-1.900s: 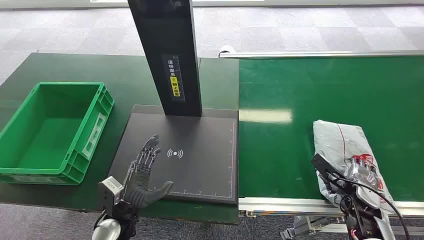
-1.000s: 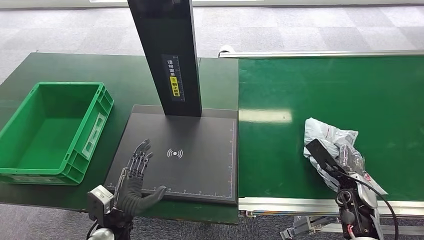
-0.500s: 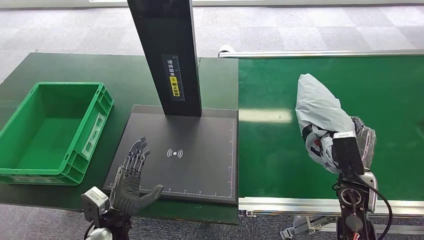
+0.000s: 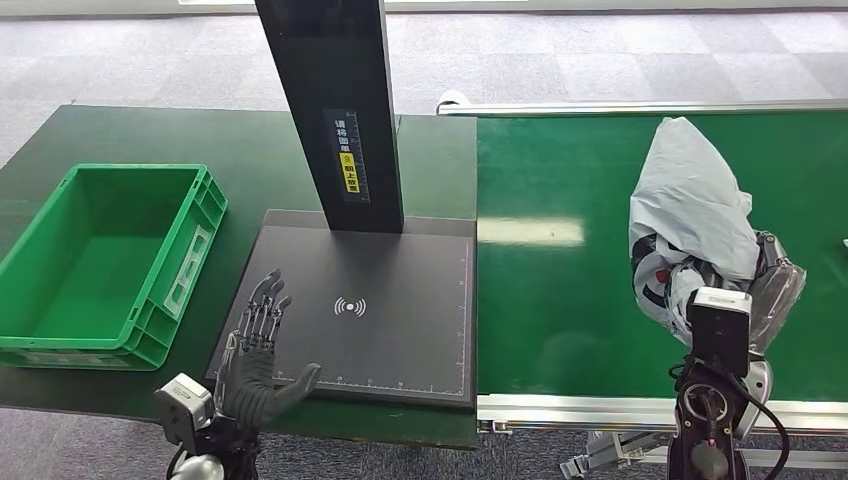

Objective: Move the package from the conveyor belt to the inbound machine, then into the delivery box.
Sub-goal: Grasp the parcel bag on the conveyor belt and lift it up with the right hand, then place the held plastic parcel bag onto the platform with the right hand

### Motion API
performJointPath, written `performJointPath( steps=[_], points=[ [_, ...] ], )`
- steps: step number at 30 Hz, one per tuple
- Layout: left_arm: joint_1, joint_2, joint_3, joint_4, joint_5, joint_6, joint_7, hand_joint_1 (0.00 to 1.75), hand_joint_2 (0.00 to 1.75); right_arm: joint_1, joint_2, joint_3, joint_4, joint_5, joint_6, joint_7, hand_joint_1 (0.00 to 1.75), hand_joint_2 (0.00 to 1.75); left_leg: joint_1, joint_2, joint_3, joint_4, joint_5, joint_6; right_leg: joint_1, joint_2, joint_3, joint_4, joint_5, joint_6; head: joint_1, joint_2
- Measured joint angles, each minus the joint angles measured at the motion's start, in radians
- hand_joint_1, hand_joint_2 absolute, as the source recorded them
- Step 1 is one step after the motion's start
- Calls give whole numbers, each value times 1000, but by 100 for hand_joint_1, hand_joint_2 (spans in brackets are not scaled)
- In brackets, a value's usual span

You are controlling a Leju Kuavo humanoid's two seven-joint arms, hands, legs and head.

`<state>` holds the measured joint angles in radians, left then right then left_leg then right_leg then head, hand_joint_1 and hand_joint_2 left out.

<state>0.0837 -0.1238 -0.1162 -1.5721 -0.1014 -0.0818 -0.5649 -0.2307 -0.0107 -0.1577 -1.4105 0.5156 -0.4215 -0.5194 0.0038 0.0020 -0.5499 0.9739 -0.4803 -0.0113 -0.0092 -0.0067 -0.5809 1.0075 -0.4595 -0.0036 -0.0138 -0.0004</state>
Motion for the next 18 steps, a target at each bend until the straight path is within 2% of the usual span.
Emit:
performJointPath(
  steps=[3, 6, 10, 14, 18],
  points=[
    [-9, 0, -2, 1, 11, 12, -6, 0, 175, 1, 5, 23, -17, 22, -47, -46, 175, 175, 0, 0, 0, 0, 0, 0, 0, 0, 0, 0, 0, 0, 0, 0],
    [-47, 1, -14, 12, 22, 15, -8, 0, 175, -15, 6, 100, -25, 156, -78, -40, 175, 175, 0, 1, 0, 0, 0, 0, 0, 0, 0, 0, 0, 0, 0, 0],
    [-113, 7, -44, 59, 49, 9, -17, 0, 175, -79, 0, 284, 50, 390, -109, 10, 175, 175, 1, 2, 1, 0, 1, 0, 1, 2, 0, 0, 1, -1, 0, 0],
    [-148, 18, -75, 111, 73, 8, -43, 0, 175, -164, -7, 494, 223, 452, -100, 34, 175, 175, 2, 2, 1, 0, 2, -1, 2, 1, 1, 1, 1, -1, 0, 0],
    [-165, 28, -97, 138, 85, 8, -50, 0, 175, -230, -2, 639, 372, 493, -96, 40, 175, 175, 2, 0, -1, 0, 2, -1, 2, 0, 0, 1, 1, -1, 0, 0]
  ],
)
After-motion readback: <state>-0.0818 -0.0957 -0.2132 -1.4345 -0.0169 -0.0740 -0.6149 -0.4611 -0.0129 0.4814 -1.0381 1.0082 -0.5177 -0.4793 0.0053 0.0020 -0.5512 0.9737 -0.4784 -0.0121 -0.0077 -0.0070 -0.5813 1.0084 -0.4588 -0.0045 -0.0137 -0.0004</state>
